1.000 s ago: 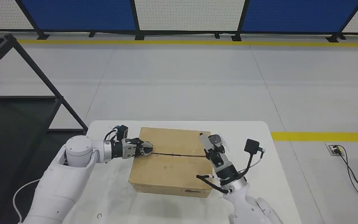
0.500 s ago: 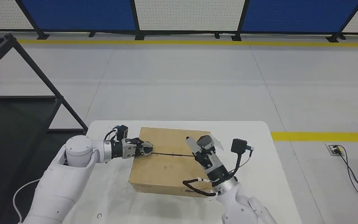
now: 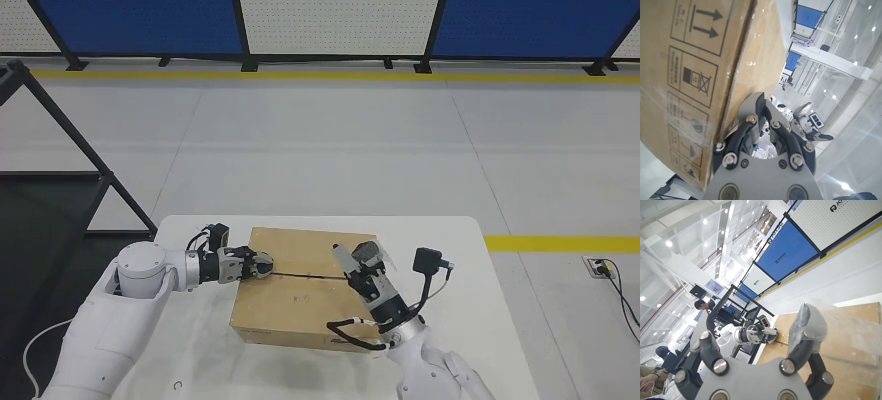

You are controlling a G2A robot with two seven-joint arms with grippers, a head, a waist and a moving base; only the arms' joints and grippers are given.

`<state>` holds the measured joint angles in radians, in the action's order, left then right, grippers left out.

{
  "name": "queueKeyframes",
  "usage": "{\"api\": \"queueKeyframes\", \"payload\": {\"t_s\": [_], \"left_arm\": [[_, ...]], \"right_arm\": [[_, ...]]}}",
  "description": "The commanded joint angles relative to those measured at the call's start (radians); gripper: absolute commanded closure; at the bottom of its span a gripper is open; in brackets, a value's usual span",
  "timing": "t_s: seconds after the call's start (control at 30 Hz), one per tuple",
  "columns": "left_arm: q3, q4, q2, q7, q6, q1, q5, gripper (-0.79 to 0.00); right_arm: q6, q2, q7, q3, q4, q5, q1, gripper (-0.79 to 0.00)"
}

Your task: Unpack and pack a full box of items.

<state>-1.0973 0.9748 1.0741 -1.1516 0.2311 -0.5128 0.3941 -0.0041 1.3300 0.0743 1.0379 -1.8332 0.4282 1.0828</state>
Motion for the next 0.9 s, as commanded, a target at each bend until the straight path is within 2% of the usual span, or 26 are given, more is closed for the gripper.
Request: {"api": "queueKeyframes", "payload": {"t_s": [0.0,0.17,0.47,0.63,0.87], "left_arm": [[0.0,0.0,0.0,0.0,0.0,0.0,0.0,0.0],[0.0,0.0,0.0,0.0,0.0,0.0,0.0,0.0],[0.0,0.0,0.0,0.0,0.0,0.0,0.0,0.0],[0.0,0.0,0.0,0.0,0.0,0.0,0.0,0.0],[0.0,0.0,0.0,0.0,0.0,0.0,0.0,0.0]], "right_arm": [[0.033,0.004,-0.003,-0.014,-0.002,0.034,-0.006,-0.785],[0.137,0.028,0.011,-0.085,0.031,0.087,-0.061,-0.785],[0.262,0.074,0.02,-0.184,0.13,0.139,-0.157,-0.785],[0.307,0.095,0.017,-0.212,0.171,0.154,-0.182,-0.785],[0.313,0.117,-0.039,-0.24,0.218,0.169,-0.21,-0.785]]}}
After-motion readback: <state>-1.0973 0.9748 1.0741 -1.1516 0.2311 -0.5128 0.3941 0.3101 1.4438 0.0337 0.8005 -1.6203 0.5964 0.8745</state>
